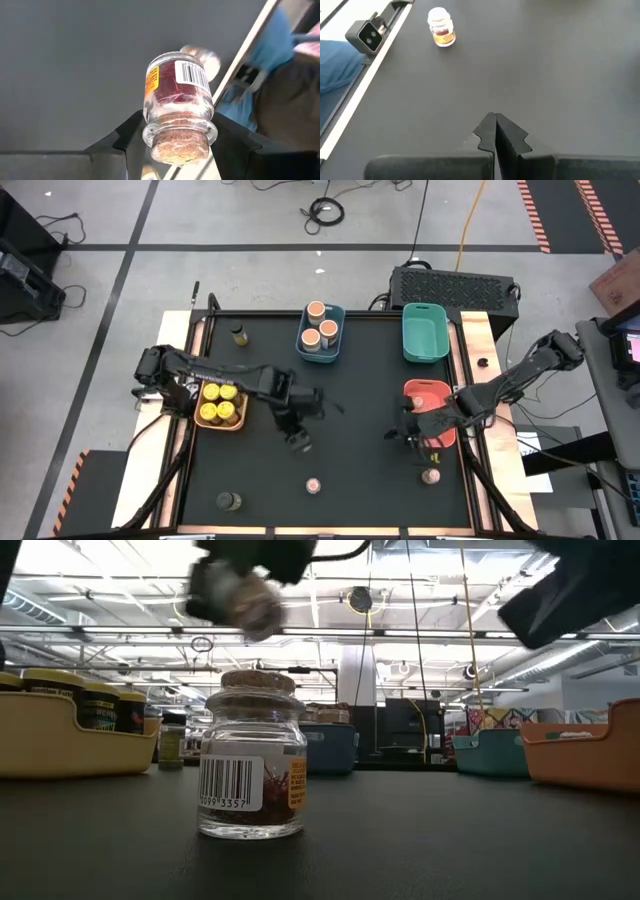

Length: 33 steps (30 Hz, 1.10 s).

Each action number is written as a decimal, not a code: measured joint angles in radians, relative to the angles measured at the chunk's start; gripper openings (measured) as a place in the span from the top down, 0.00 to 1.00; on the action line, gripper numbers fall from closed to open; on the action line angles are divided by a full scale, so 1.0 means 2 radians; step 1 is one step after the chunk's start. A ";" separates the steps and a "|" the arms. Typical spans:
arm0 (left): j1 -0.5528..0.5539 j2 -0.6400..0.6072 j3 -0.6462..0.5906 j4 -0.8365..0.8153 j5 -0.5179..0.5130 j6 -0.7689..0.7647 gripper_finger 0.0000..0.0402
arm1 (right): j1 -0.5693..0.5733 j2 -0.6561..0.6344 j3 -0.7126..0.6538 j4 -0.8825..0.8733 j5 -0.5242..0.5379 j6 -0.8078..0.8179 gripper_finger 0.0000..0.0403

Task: Sort spices by type
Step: Put the small brown seasoning bottle into the orange bin

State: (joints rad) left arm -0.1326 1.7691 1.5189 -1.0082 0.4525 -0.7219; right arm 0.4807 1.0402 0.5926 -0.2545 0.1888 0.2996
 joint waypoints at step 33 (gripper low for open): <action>0.062 0.334 0.408 0.175 -0.173 0.393 0.55 | 0.055 -0.191 0.000 -0.295 0.298 0.228 1.00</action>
State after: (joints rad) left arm -0.0090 2.4371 2.3344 -0.6589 0.1062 0.0632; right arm 0.5911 0.6589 0.5930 -0.8451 0.7850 0.7550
